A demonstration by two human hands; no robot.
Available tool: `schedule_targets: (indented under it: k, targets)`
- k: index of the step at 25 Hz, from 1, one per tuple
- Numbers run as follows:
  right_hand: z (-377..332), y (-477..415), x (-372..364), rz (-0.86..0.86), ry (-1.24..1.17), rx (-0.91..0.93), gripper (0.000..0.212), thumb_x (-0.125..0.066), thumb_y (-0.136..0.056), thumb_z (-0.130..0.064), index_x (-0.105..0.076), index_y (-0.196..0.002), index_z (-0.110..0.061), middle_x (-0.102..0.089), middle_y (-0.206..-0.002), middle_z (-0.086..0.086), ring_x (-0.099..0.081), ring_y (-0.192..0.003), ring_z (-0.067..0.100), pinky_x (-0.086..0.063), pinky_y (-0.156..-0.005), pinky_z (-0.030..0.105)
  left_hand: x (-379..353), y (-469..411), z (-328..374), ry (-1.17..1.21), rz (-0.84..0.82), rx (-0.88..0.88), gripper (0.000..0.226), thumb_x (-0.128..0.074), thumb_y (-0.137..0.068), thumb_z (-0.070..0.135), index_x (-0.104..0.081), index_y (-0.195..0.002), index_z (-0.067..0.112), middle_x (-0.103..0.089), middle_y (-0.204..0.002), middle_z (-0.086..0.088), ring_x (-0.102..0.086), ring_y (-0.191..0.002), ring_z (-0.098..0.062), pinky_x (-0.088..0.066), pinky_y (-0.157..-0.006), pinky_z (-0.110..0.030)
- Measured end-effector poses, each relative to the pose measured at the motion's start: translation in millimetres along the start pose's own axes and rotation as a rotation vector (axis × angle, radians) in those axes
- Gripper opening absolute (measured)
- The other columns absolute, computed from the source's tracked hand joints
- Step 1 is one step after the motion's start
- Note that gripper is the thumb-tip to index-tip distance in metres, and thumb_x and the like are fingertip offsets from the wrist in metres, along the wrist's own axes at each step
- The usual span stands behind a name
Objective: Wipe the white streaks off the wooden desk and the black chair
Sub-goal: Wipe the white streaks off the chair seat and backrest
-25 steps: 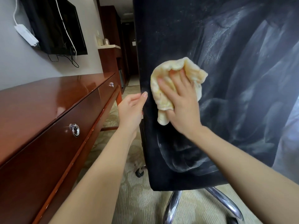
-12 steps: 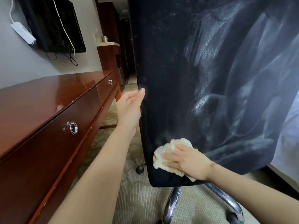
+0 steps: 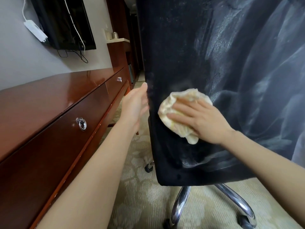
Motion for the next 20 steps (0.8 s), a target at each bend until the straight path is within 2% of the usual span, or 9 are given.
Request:
schedule_targets:
  k: [2,4,8,11,14,17,18,20]
  targets:
    - [7,-28,11,0.082,-0.015,-0.109,0.043,-0.052,-0.092,-0.030,-0.050,-0.134,-0.022,-0.040,-0.146,0.005,-0.031,-0.137,0.032,-0.016,-0.111,0.042,4,-1,2,0.067,-0.046,0.063,0.040,-0.038,-0.099,0.047,-0.063,-0.104,0.018,-0.065,-0.110,0.001,-0.060,-0.109,-0.016,-0.041,-0.106,-0.040]
    - [12,-59,30,0.205,-0.063,-0.223,0.042,-0.051,-0.091,-0.030,-0.052,-0.132,-0.018,-0.040,-0.146,0.008,-0.031,-0.137,0.032,-0.015,-0.111,0.040,9,-4,1,0.132,-0.079,0.108,0.052,-0.025,-0.100,0.053,-0.063,-0.101,0.017,-0.064,-0.110,-0.001,-0.058,-0.111,-0.018,-0.037,-0.109,-0.042]
    - [2,-86,31,0.289,-0.081,-0.311,0.048,-0.058,-0.088,-0.028,-0.051,-0.134,-0.014,-0.038,-0.147,0.011,-0.030,-0.138,0.033,-0.019,-0.113,0.049,11,-10,-3,0.225,-0.103,0.127,0.062,-0.019,-0.099,0.054,-0.062,-0.109,0.012,-0.064,-0.120,-0.009,-0.059,-0.115,-0.022,-0.039,-0.107,-0.043]
    - [-25,-66,-1,0.141,-0.026,-0.158,0.056,-0.064,-0.084,-0.025,-0.049,-0.136,-0.015,-0.039,-0.147,0.008,-0.033,-0.136,0.032,-0.019,-0.112,0.049,7,-11,-6,0.245,-0.113,0.097,0.055,-0.027,-0.101,0.045,-0.059,-0.123,0.005,-0.065,-0.120,-0.013,-0.062,-0.113,-0.025,-0.043,-0.104,-0.041]
    - [-56,-25,-35,0.002,0.015,-0.053,0.052,-0.048,-0.088,-0.028,-0.045,-0.139,-0.017,-0.042,-0.146,0.001,-0.028,-0.137,0.023,-0.006,-0.114,0.040,6,-9,-13,0.128,-0.109,0.042,0.044,-0.043,-0.097,0.037,-0.057,-0.128,0.009,-0.064,-0.124,-0.008,-0.059,-0.117,-0.025,-0.039,-0.107,-0.043]
    - [-76,14,-64,-0.081,-0.006,-0.031,0.051,-0.038,-0.090,-0.026,-0.041,-0.141,-0.019,-0.042,-0.146,-0.003,-0.027,-0.136,0.018,-0.009,-0.114,0.041,5,-3,-28,-0.032,-0.119,0.001,0.048,-0.050,-0.093,0.042,-0.050,-0.136,0.020,-0.059,-0.131,0.003,-0.052,-0.124,-0.015,-0.033,-0.109,-0.038]
    - [-81,26,-73,-0.121,0.011,-0.007,0.053,-0.040,-0.090,-0.026,-0.037,-0.143,-0.020,-0.040,-0.147,-0.003,-0.030,-0.136,0.019,-0.010,-0.113,0.043,3,-1,-34,-0.055,-0.146,0.004,0.050,-0.051,-0.093,0.044,-0.048,-0.138,0.022,-0.057,-0.133,0.006,-0.051,-0.125,-0.013,-0.034,-0.109,-0.039]
    - [-94,54,-93,-0.268,0.057,0.069,0.067,-0.056,-0.084,-0.029,-0.030,-0.145,-0.022,-0.038,-0.148,-0.003,-0.038,-0.133,0.021,-0.005,-0.114,0.045,0,5,-45,-0.126,-0.168,0.002,0.054,-0.056,-0.089,0.049,-0.049,-0.137,0.024,-0.058,-0.132,0.010,-0.053,-0.123,-0.009,-0.038,-0.108,-0.040]
Point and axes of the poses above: each hand's wrist, its own y-axis away from the middle knuckle, its own x-axis out of the back of the hand, z = x × y, the point moved 6 cm from there along -y, towards the middle knuckle
